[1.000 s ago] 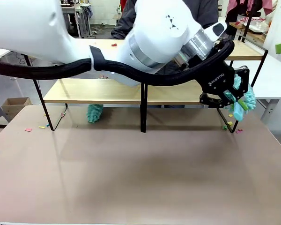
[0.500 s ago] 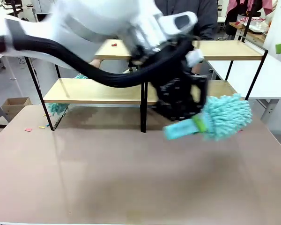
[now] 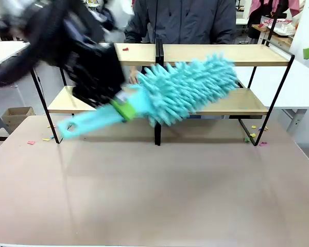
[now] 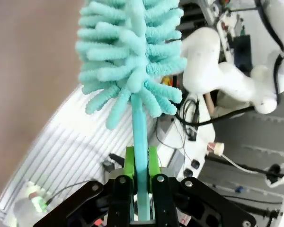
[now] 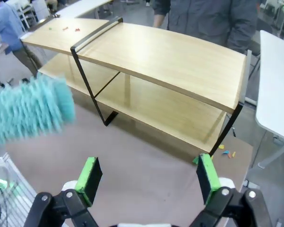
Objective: Clean the shelves.
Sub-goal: Clean another randomly selected level of the Shelf with the Duster.
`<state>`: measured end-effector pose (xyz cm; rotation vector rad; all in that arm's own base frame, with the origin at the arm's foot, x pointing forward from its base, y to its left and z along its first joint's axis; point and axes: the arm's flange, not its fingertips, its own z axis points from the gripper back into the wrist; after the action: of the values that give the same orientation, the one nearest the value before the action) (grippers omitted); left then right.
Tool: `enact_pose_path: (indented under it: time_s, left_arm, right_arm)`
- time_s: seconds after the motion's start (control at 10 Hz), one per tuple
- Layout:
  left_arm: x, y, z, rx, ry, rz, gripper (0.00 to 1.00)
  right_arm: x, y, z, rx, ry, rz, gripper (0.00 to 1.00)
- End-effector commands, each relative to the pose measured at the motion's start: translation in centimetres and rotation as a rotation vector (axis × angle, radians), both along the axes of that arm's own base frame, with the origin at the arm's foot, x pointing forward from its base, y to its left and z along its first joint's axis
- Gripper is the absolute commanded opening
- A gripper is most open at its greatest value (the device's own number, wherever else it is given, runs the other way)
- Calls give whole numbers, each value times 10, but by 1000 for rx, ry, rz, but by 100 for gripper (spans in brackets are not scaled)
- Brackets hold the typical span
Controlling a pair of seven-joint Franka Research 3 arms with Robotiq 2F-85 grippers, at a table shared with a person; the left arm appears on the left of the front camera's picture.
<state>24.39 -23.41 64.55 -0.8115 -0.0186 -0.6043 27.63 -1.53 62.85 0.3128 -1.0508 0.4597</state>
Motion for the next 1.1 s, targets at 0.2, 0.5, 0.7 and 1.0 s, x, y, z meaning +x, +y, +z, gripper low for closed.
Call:
enact_pose_path:
  time_s: [0.2,0.5,0.7,1.0]
  left_arm:
    - [22,139,43,-9,-131,157,13]
    - [13,251,56,-115,-167,465,13]
    - [-32,334,74,-283,-220,615,13]
    - [-86,402,49,-423,-198,779,13]
  right_arm:
    - [1,0,0,0,-3,1,100]
    - [1,0,0,0,-3,1,100]
    - [1,0,0,0,-3,1,100]
    - [1,0,0,0,-3,1,100]
